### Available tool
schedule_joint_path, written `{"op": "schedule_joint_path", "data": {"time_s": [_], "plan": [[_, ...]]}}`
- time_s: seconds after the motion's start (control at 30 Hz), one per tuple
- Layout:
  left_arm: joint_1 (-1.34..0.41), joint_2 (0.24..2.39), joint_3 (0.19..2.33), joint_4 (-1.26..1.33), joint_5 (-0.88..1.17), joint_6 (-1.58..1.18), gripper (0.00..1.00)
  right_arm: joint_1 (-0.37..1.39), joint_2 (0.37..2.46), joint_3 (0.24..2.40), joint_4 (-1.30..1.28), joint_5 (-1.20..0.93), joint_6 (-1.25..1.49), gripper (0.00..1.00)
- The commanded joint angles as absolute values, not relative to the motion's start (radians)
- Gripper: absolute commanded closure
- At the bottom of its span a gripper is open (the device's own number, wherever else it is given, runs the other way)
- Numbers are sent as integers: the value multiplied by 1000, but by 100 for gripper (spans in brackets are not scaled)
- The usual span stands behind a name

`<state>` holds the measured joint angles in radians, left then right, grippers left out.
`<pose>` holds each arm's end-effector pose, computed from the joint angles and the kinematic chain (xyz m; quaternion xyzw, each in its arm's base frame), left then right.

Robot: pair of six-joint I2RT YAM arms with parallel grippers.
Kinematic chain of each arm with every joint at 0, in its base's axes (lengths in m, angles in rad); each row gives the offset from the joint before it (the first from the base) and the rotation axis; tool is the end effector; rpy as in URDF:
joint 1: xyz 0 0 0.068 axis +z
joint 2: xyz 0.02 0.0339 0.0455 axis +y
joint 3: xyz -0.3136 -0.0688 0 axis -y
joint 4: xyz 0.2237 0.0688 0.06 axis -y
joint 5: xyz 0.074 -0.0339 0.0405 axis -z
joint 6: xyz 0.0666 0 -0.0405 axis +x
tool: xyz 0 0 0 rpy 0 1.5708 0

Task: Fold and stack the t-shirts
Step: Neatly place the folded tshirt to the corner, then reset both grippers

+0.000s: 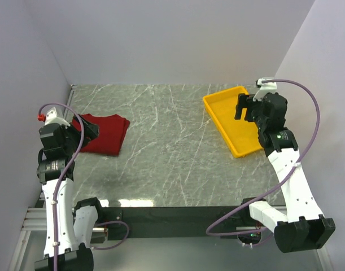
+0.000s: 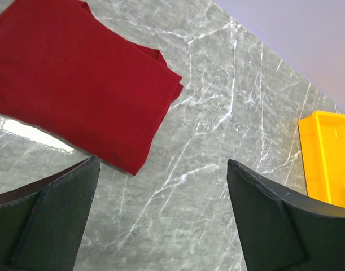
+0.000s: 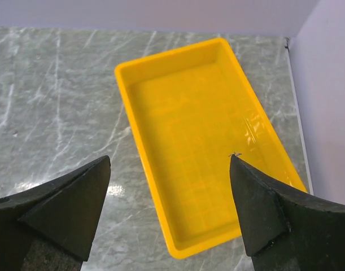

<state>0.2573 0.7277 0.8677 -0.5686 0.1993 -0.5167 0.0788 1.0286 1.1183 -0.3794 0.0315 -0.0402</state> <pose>0.1249 0.0192 0.3548 -0.2661 0.7955 -0.1526 0.5225 0.2098 0.0145 0.4218 -0.0383 0.8008 -0.0011 0.5977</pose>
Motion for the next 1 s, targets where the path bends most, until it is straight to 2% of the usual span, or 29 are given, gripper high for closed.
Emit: {"op": "schedule_joint_path", "data": {"time_s": [0.0, 0.97], "plan": [[255, 704, 919, -591, 170, -511, 1, 81, 994, 1077, -356, 118, -2, 8], [255, 664, 904, -595, 170, -529, 1, 81, 948, 953, -288, 133, 54, 5]]}}
